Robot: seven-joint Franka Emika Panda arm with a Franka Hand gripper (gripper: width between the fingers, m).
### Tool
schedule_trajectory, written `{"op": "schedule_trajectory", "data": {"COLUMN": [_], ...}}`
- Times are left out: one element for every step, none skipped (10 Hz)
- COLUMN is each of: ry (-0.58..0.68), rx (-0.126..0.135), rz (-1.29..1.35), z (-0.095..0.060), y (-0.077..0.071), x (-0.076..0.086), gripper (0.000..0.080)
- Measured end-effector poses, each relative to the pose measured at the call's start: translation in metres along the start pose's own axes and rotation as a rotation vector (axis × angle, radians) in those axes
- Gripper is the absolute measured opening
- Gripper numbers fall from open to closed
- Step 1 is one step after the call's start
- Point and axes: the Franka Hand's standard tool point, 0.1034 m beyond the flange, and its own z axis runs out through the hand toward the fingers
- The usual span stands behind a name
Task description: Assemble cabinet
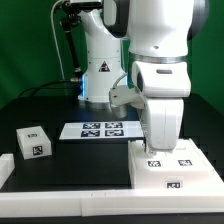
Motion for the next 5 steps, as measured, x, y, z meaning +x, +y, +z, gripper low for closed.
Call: {"op": "schedule_trajectory", "data": {"ry": [-0.001,-0.001,0.0,-0.002,-0.005], "rx": [-0.004,-0.012,-0.023,-0.035,-0.037], "rz": [0.003,0.007,0.02,0.05,0.093], "z": [-0.002,-0.005,-0.008,-0.013,-0.017], "y": [0.0,0.001,0.001,-0.001,-0.004], "x": [-0.002,-0.003,-0.007,-0.013,-0.014], "gripper": [0.0437,0.0437,0.0574,0.0736,0.0781]}}
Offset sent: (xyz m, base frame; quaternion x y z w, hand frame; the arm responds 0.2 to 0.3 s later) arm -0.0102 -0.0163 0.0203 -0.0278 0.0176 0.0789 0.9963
